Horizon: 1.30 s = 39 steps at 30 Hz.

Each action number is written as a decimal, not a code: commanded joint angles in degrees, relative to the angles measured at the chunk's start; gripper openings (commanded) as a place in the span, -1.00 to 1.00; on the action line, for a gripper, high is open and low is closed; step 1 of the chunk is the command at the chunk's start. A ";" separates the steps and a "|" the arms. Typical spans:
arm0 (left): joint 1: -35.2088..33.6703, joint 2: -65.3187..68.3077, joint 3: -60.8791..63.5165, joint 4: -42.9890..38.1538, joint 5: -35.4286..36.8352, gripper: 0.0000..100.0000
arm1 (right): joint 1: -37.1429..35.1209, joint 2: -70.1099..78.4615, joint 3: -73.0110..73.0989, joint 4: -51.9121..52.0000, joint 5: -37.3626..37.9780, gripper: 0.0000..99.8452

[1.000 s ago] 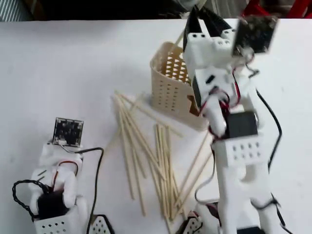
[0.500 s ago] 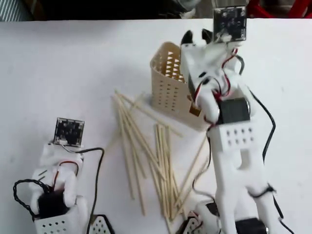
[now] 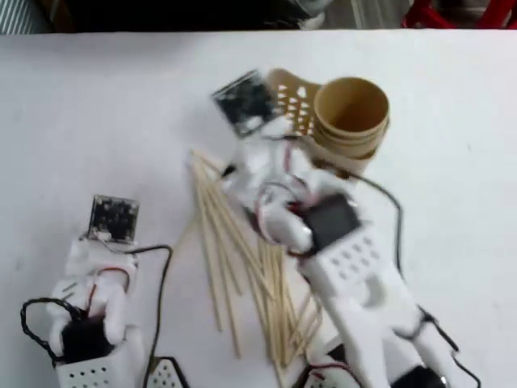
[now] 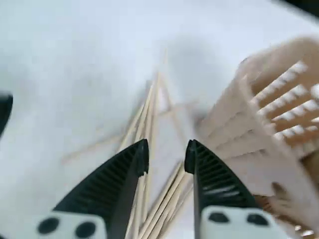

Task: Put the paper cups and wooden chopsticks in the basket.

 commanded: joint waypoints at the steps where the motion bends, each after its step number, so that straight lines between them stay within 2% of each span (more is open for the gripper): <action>1: -0.48 -0.66 -0.35 -1.41 -0.35 -0.95 | -2.95 7.34 0.35 0.40 0.18 -0.73; 11: -0.48 -0.66 -0.35 -1.41 -0.53 -0.95 | -2.77 31.87 -0.09 -12.09 0.62 -0.73; 21: -0.48 -0.66 -0.26 -1.41 -0.53 -0.95 | -2.15 44.00 -6.77 -12.62 0.70 -0.74; 25: -0.48 -0.66 -0.26 -1.41 -0.53 -0.95 | -0.13 46.73 -8.53 -12.53 0.70 -0.74; 30: -0.48 -0.66 -0.26 -1.41 -0.53 -0.95 | 1.10 47.34 -8.70 -12.79 3.25 -0.97; 32: -0.48 -0.66 -0.26 -1.41 -0.53 -0.95 | 1.19 47.25 -8.35 -12.62 5.27 -0.95; 39: -0.48 -0.66 -0.18 -1.41 -0.53 -0.95 | 1.80 43.30 -8.18 -11.03 5.45 -0.97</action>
